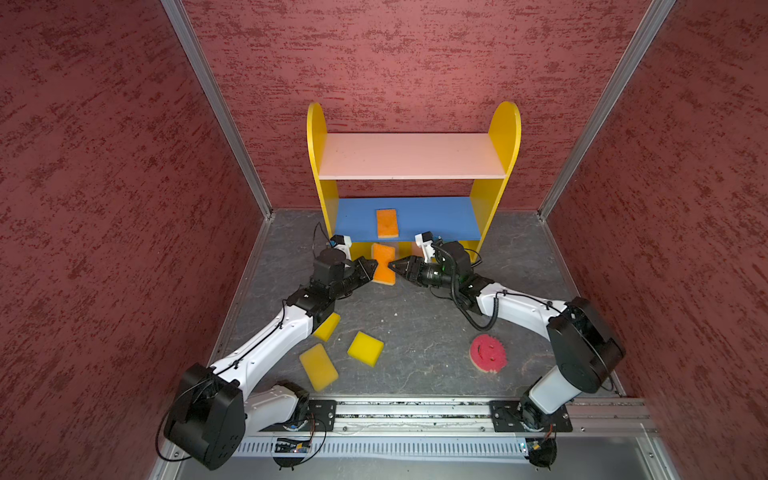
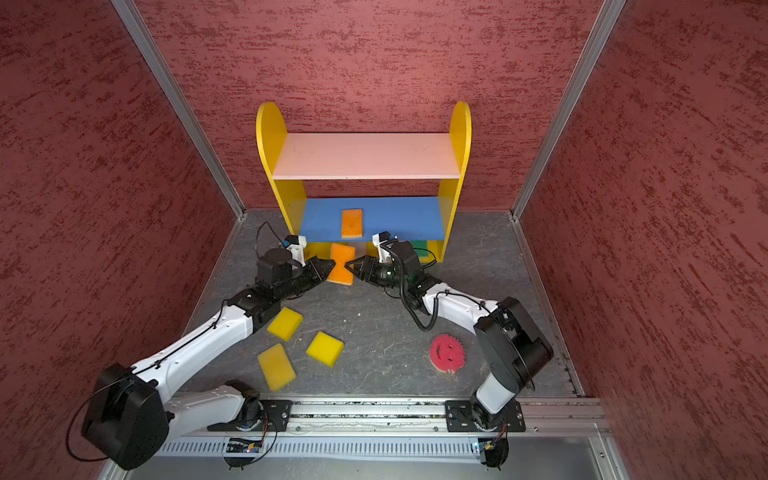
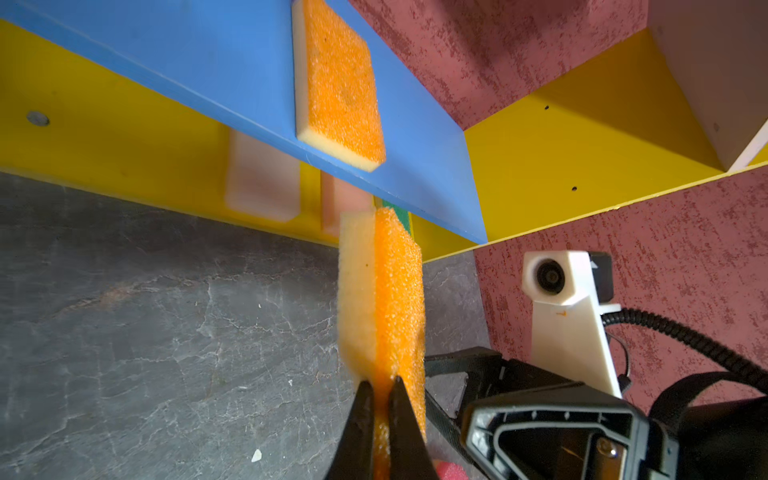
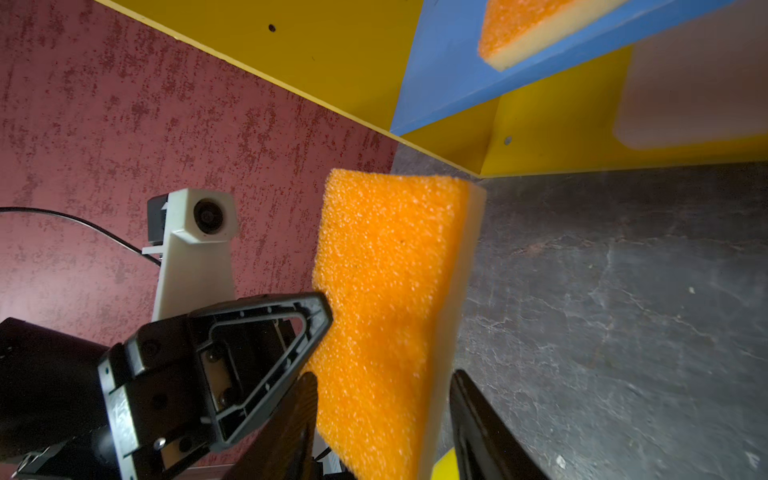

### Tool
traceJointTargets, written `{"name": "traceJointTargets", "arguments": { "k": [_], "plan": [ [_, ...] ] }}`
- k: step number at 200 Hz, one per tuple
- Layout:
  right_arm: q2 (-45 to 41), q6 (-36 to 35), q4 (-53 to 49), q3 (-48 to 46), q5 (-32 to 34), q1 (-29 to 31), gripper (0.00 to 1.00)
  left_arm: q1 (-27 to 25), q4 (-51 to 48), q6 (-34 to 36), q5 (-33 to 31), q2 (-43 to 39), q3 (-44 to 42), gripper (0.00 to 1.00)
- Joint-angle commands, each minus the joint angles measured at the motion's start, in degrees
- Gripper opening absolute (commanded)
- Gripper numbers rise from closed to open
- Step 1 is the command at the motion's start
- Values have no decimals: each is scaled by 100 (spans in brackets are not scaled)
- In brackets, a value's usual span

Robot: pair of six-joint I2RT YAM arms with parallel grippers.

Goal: Place and organize the cleaning sponges onto the shelf
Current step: 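Carry the orange sponge to the blue board with the right gripper while left releases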

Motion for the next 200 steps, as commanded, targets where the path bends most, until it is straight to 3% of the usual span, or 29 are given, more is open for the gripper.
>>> {"name": "traceJointTargets", "arguments": {
  "k": [1,65,102,140,148,159,174,200],
  "plan": [
    [68,833,1225,-317,-457,0,54,143,136,-43,75,-138,95,9],
    [521,1396,2162,-402,-707,160,52,252,160,-69,72,-174,121,10],
    [617,1554,2471,-429,-703,198,24,272,152,-86,45,-200,66,11],
    [548,1544,2472,-498,-662,193,2,272,166,-119,75,-175,36,14],
    [510,1452,2287,-434,-693,172,0,263,162,-111,83,-177,32,20],
    [396,1192,1800,-298,-745,116,0,272,129,-93,73,-236,31,38],
    [129,607,803,-37,-715,-29,0,292,4,-7,-46,-405,35,52],
    [-352,-1086,-1868,759,113,-297,0,402,-661,306,-533,-852,112,54]
  ]
}}
